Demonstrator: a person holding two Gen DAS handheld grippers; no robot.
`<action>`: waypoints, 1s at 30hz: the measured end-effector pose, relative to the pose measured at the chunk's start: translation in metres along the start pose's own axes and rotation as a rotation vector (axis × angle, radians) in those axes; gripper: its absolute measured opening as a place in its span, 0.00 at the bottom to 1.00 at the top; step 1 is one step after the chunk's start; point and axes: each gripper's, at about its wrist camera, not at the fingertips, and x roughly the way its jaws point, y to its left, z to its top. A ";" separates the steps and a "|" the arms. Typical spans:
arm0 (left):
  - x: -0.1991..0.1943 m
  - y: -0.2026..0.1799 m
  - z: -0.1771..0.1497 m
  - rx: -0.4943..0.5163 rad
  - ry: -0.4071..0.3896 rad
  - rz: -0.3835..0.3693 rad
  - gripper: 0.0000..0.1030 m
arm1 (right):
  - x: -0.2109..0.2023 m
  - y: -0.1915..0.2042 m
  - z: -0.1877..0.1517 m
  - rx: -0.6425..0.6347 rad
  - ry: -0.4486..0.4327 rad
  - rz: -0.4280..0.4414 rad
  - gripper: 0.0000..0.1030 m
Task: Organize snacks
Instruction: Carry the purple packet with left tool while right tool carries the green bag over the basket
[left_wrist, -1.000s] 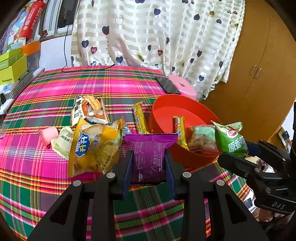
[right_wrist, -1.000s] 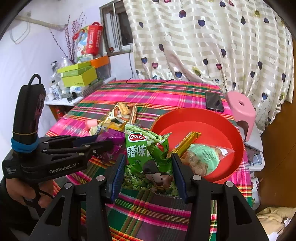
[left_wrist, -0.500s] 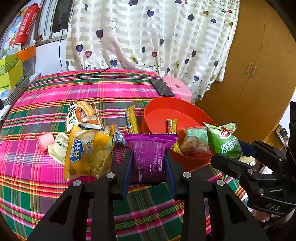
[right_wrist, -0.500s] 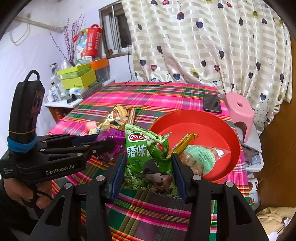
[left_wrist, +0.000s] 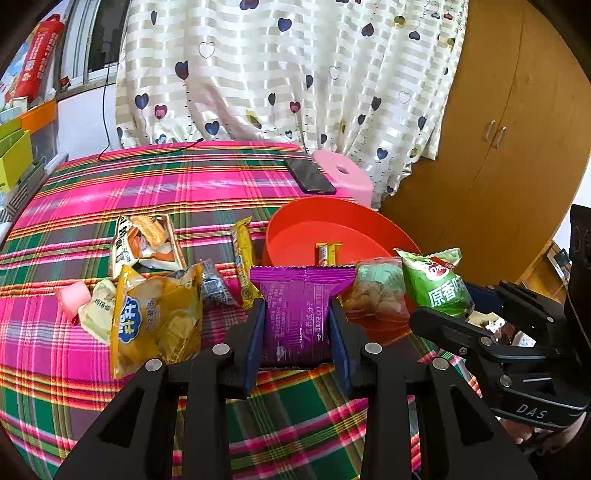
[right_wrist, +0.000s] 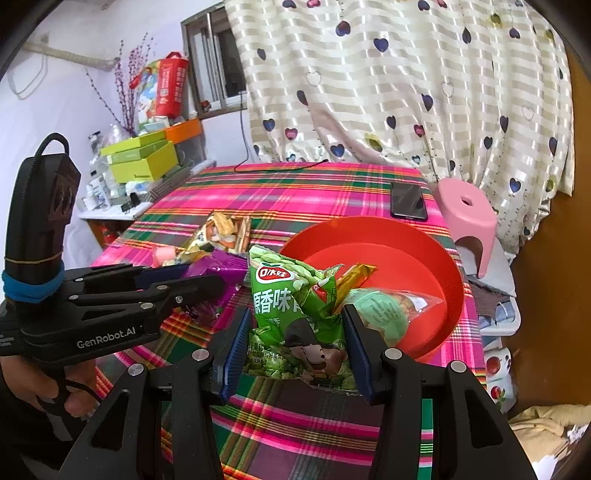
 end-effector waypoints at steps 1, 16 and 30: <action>0.001 0.000 0.001 0.001 0.001 -0.002 0.33 | 0.001 -0.001 0.000 0.002 0.001 -0.003 0.46; 0.016 -0.008 0.013 0.013 0.015 -0.027 0.33 | 0.003 -0.033 0.000 0.052 -0.001 -0.052 0.46; 0.040 -0.014 0.025 0.031 0.044 -0.042 0.33 | 0.024 -0.063 -0.008 0.107 0.049 -0.081 0.46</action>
